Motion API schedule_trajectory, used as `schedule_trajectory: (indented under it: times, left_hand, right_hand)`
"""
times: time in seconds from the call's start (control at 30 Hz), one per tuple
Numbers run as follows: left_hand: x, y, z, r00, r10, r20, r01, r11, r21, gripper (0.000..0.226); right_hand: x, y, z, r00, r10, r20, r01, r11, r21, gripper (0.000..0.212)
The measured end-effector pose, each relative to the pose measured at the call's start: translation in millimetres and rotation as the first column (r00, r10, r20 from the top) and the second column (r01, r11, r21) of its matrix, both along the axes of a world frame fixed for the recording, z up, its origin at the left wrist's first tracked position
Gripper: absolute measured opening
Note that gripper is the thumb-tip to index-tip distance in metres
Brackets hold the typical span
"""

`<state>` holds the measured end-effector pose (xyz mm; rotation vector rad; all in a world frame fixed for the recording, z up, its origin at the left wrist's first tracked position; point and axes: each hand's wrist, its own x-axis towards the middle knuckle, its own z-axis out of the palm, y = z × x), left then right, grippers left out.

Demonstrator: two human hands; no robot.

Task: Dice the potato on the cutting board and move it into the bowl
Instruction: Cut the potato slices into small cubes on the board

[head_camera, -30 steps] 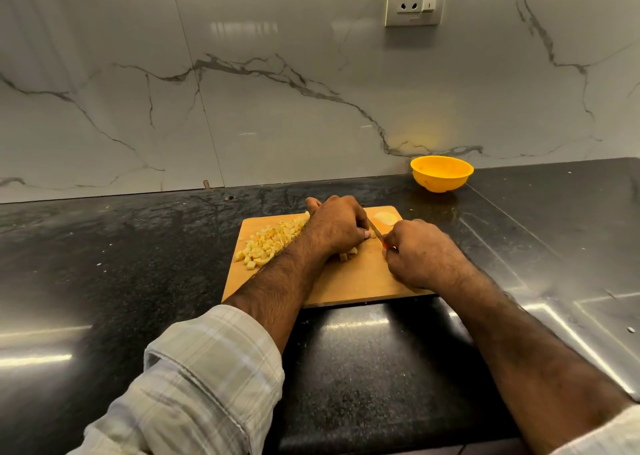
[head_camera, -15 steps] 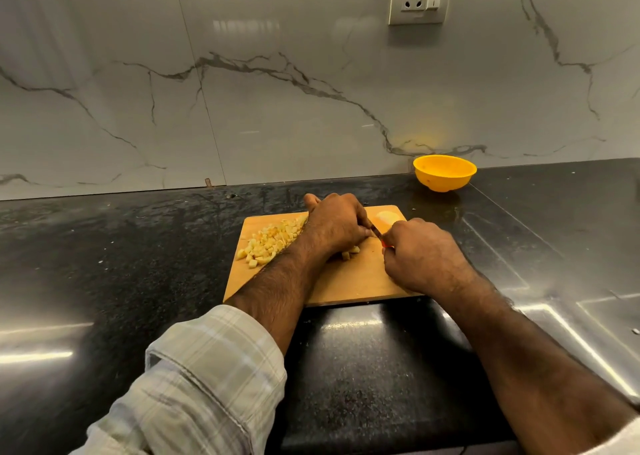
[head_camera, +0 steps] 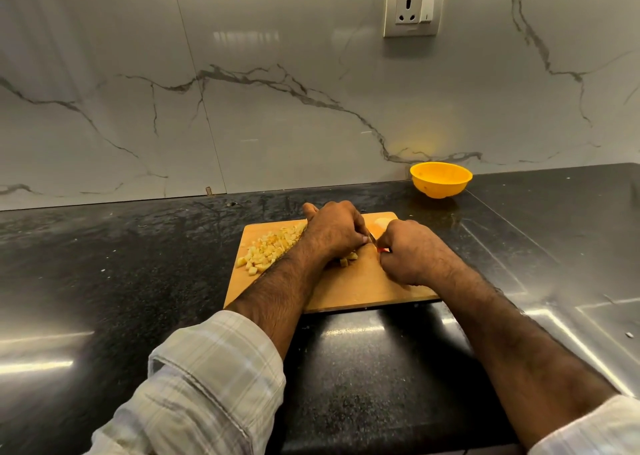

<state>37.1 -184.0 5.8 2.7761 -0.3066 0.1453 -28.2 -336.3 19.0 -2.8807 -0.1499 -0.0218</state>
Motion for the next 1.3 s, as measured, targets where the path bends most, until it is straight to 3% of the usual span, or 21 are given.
schedule_trajectory:
  times: [0.13, 0.33, 0.53, 0.67, 0.77, 0.87, 0.97, 1.13, 1.3]
  left_hand:
    - [-1, 1, 1, 1.0, 0.001, 0.008, -0.001, 1.0, -0.004, 0.01]
    - [-2, 0, 0, 0.999, 0.023, 0.029, -0.023, 1.0, 0.02, 0.012]
    - [-7, -10, -1, 0.994, 0.031, 0.102, -0.047, 0.987, 0.152, 0.04]
    - [-6, -12, 0, 0.995, -0.005, 0.1, -0.011, 0.988, 0.156, 0.029]
    - [-3, -4, 1, 0.997, -0.052, 0.058, 0.048, 0.996, 0.078, 0.018]
    - [-1, 1, 1, 0.997, -0.056, 0.051, 0.055, 0.998, 0.012, 0.013]
    - [-1, 1, 0, 0.997, -0.055, 0.051, 0.055, 0.998, -0.007, 0.015]
    - [-1, 0, 0, 0.998, -0.039, 0.051, 0.036, 0.998, 0.053, 0.019]
    - [0, -1, -1, 1.0, -0.014, 0.021, 0.014, 1.0, -0.018, 0.015]
  right_hand:
    - [-1, -9, -7, 0.999, 0.008, 0.034, -0.01, 0.998, 0.057, 0.038]
    - [-2, -27, -3, 0.997, -0.08, 0.024, 0.062, 0.9, 0.432, 0.028]
    - [1, -32, -4, 0.976, -0.216, 0.011, 0.175, 0.818, 0.548, 0.023]
    - [1, -39, -4, 0.969, -0.242, 0.058, 0.183, 0.85, 0.494, 0.019]
    - [1, -37, -4, 0.977, -0.193, 0.094, 0.154, 0.934, 0.321, 0.032]
    - [1, -31, -5, 0.991, -0.129, 0.033, 0.121, 0.976, 0.18, 0.042]
    - [-1, -27, -5, 0.995, -0.094, -0.033, 0.097, 0.989, 0.108, 0.05]
    - [-5, -21, -1, 0.994, -0.089, 0.055, 0.087, 0.995, 0.043, 0.049]
    - [-8, -13, 0, 0.998, -0.063, -0.017, 0.061, 0.996, -0.064, 0.045]
